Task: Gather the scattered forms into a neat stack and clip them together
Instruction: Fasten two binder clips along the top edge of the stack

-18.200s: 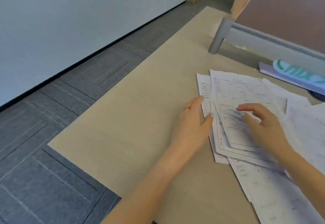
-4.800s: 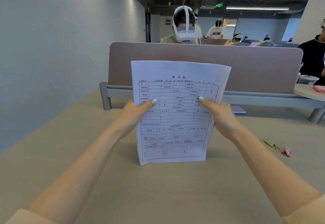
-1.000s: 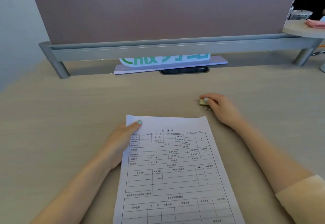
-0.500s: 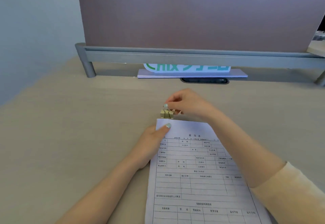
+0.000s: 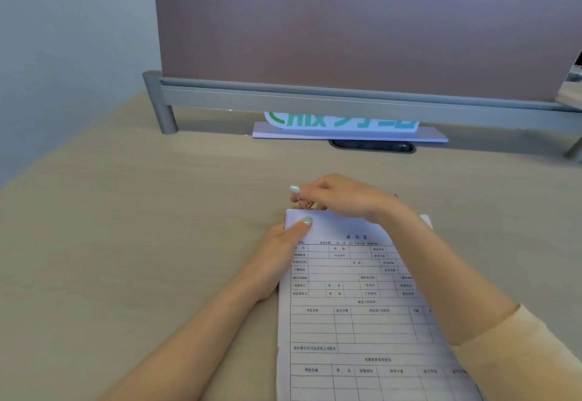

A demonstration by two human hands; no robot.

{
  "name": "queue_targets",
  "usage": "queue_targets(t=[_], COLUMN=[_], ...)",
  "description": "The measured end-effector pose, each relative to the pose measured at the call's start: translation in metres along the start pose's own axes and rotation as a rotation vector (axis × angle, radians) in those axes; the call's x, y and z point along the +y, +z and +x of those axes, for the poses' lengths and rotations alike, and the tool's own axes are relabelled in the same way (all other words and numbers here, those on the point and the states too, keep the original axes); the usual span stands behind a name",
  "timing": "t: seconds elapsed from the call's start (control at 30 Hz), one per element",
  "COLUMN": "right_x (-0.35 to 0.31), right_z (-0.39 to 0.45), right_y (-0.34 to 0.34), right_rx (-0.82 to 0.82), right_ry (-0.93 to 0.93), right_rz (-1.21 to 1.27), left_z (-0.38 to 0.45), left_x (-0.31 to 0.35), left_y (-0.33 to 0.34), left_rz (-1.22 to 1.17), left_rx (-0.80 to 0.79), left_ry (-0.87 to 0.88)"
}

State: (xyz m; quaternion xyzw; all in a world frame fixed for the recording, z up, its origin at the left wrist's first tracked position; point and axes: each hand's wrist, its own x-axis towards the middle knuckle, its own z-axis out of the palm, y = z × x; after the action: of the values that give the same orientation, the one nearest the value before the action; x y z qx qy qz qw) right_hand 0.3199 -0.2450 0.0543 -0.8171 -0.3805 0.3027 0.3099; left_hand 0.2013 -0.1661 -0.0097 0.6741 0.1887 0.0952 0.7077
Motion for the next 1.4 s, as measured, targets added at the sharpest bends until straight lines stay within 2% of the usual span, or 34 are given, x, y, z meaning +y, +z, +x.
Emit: queue_targets(t=[0.1, 0.33, 0.43, 0.6, 0.83, 0.93, 1.07, 1.23, 1.4], right_x=[0.004, 0.009, 0.012, 0.011, 0.007, 0.007, 0.006, 0.008, 0.010], right_z=[-0.002, -0.004, -0.003, -0.005, -0.004, -0.003, -0.006, -0.007, -0.008], right_y=[0.001, 0.001, 0.000, 0.000, 0.000, 0.001, 0.003, 0.004, 0.000], right_rx=[0.019, 0.075, 0.184, 0.225, 0.307, 0.315, 0.361, 0.322, 0.187], right_ry=[-0.062, -0.044, -0.035, -0.117, -0.212, -0.260, -0.255, -0.230, -0.257], right_rz=[0.005, 0.122, 0.205, 0.279, 0.314, 0.286, 0.090, 0.068, 0.091], left_z=[0.001, 0.003, 0.005, 0.008, 0.009, 0.009, 0.009, 0.008, 0.006], left_x=[-0.001, -0.001, -0.002, -0.003, -0.003, -0.004, -0.003, -0.002, -0.002], left_y=[0.000, -0.001, -0.004, -0.007, -0.007, -0.007, -0.006, -0.007, -0.007], left_rz=[-0.005, -0.042, -0.083, -0.192, -0.227, -0.226, -0.220, -0.200, -0.164], left_rx=[-0.009, -0.046, -0.059, -0.088, -0.093, -0.092, -0.092, -0.103, -0.098], left_ry=[0.006, 0.005, -0.026, -0.090, -0.102, -0.101, -0.088, -0.086, -0.064])
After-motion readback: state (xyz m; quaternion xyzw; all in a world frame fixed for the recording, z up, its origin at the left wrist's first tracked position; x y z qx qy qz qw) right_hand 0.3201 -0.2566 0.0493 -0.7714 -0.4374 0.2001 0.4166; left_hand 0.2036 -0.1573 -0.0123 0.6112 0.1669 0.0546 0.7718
